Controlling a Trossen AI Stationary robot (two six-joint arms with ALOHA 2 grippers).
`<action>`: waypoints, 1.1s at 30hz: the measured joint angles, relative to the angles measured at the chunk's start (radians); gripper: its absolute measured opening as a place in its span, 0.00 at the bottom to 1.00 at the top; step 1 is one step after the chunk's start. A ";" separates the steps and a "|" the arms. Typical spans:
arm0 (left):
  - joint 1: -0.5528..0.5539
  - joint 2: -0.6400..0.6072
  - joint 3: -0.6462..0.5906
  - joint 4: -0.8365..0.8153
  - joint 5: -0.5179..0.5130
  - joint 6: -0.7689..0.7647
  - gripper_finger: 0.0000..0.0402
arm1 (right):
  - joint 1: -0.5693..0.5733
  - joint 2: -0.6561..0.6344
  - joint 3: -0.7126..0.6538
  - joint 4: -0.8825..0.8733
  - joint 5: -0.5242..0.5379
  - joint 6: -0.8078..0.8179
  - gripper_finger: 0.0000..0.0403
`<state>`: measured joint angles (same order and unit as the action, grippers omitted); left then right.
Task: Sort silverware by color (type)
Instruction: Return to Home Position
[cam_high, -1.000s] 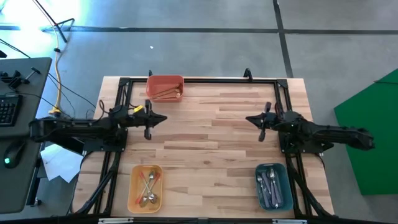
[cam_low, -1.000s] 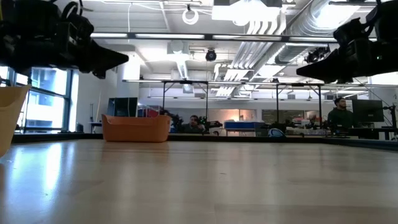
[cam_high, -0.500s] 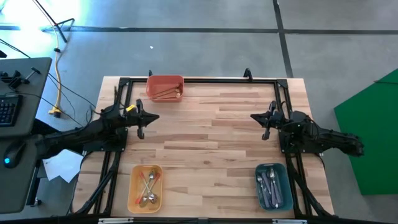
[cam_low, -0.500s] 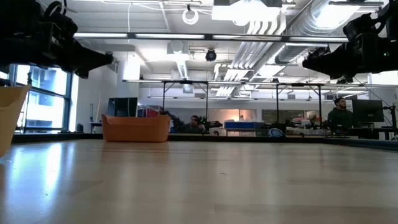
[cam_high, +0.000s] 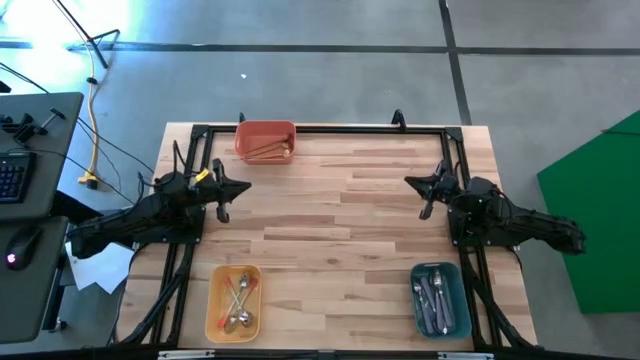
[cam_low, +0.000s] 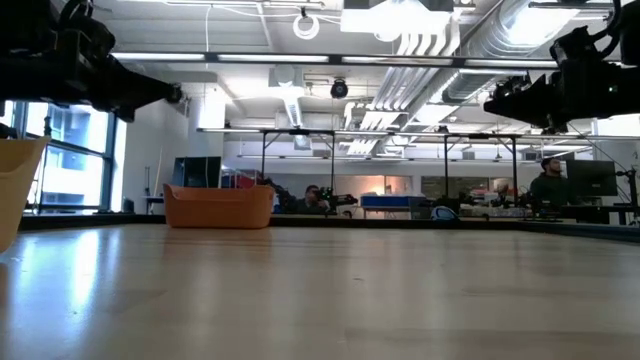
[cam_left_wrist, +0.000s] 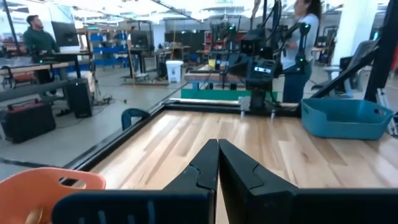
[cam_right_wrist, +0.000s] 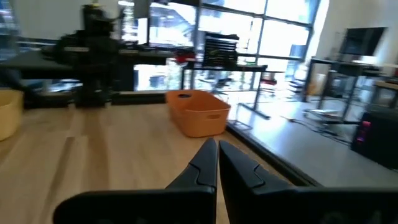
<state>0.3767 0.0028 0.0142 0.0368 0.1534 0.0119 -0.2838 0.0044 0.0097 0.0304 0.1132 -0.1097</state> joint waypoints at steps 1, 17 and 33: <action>-0.001 0.000 0.000 -0.001 -0.006 -0.001 0.01 | -0.002 0.000 0.000 0.003 0.021 0.001 0.00; -0.004 0.004 0.000 -0.018 -0.096 -0.046 0.01 | -0.037 0.002 0.000 0.011 0.075 0.049 0.00; -0.004 0.004 0.000 -0.018 -0.094 -0.046 0.01 | -0.037 0.002 0.000 0.011 0.075 0.057 0.00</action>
<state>0.3725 0.0063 0.0143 0.0193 0.0589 -0.0338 -0.3210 0.0063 0.0097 0.0418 0.1878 -0.0525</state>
